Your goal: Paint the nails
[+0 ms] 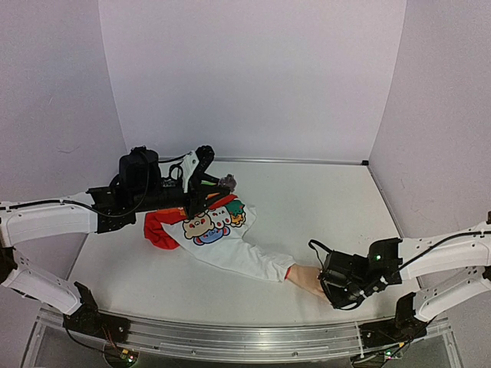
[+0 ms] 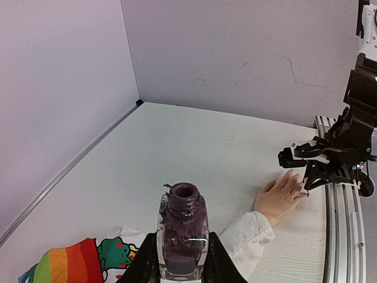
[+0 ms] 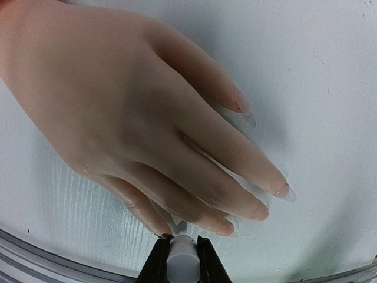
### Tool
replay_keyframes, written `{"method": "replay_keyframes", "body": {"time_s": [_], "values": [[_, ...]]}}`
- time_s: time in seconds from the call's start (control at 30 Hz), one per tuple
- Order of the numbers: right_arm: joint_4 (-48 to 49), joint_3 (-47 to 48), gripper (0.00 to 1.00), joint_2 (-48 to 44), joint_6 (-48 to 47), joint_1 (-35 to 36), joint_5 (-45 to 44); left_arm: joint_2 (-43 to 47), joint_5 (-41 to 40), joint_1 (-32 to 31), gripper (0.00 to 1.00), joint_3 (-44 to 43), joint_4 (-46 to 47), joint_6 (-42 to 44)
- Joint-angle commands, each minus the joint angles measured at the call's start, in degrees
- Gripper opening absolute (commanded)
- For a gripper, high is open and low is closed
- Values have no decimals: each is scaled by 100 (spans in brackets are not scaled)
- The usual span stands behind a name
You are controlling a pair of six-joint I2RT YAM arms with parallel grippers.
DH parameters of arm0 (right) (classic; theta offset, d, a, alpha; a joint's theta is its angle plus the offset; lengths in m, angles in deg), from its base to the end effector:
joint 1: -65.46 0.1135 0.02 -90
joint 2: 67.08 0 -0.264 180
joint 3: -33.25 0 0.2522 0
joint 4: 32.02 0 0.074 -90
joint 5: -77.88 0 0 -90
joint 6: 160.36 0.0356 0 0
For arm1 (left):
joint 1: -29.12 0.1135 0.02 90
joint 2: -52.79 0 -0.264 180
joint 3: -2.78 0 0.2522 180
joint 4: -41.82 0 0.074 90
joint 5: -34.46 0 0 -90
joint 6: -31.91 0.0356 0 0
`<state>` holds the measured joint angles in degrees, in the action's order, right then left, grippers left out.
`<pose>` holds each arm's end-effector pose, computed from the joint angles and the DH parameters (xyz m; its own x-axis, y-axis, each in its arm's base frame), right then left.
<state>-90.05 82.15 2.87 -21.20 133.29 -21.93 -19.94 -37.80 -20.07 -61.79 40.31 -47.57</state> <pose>0.0756 0.1695 0.1638 -0.9235 -0.2907 -0.2504 -0.3085 0.9506 0.0339 0.1863 -0.2324 0.3117 0.0595 0.1971 -0.9786 0.9218 0.3653 0.1297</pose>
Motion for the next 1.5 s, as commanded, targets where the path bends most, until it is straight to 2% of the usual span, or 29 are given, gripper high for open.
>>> {"method": "replay_keyframes", "body": {"time_s": [0.0, 0.57, 1.47], "values": [[-81, 217, 0, 27, -81, 29, -139, 224, -70, -17, 0, -35, 94, 33], [157, 211, 0, 59, -376, 30, 259, 189, -52, -12, 0, -52, 120, 46], [-46, 109, 0, 37, 124, 28, -141, 268, -77, -13, 0, -17, 88, 29]]}}
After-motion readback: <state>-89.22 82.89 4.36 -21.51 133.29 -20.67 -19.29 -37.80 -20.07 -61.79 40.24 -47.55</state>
